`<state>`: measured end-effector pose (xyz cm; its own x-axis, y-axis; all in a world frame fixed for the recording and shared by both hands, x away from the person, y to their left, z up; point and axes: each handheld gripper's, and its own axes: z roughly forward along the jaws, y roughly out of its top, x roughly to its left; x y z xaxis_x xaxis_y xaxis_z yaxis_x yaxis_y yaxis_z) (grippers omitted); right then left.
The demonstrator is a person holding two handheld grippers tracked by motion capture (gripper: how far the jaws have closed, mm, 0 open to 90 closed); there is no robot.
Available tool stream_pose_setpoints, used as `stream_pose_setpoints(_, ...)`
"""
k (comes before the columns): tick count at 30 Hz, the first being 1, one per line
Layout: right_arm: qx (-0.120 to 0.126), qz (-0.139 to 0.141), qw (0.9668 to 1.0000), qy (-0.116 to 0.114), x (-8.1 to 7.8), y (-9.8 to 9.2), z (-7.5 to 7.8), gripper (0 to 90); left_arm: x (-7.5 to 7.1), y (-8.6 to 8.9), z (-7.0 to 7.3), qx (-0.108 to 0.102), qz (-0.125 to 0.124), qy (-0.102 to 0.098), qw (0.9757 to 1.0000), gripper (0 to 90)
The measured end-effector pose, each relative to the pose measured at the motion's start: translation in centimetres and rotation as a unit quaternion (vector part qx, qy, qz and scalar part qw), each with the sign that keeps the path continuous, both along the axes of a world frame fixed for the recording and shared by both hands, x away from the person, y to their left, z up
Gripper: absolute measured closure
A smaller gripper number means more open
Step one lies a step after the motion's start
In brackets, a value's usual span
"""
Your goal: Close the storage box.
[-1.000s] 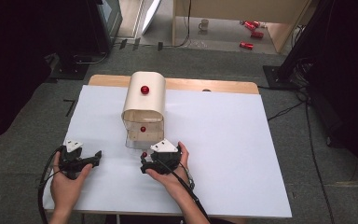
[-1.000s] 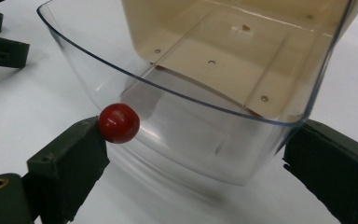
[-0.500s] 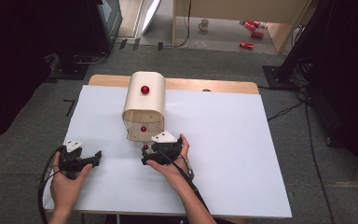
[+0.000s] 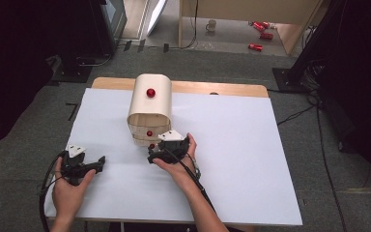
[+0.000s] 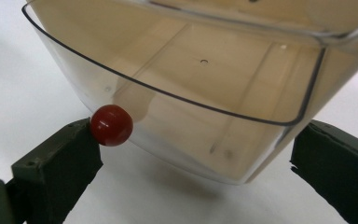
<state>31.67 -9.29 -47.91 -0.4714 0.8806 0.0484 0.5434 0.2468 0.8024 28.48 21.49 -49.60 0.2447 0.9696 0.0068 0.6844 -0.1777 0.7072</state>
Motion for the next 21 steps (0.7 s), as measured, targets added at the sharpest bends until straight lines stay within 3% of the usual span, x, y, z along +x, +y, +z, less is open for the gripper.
stream_pose_setpoints(12, -0.003, 0.011, 0.9996, -0.024, -0.3, -1.0, 0.2, 0.0, 0.0, 0.0, 0.0, 0.002, 0.000, 0.000, 1.0000, 14.2)
stream_pose_setpoints(17, -0.007, 0.031, 0.9989, -0.034, -1.1, -2.5, 0.9, 0.0, 0.0, 0.0, 0.0, 0.002, 0.000, -0.001, 1.0000, 14.2)
stream_pose_setpoints(21, -0.002, 0.025, 0.9989, -0.040, -1.7, -4.0, 1.6, 0.0, 0.0, 0.0, 0.0, 0.002, 0.000, -0.001, 1.0000, 14.2)
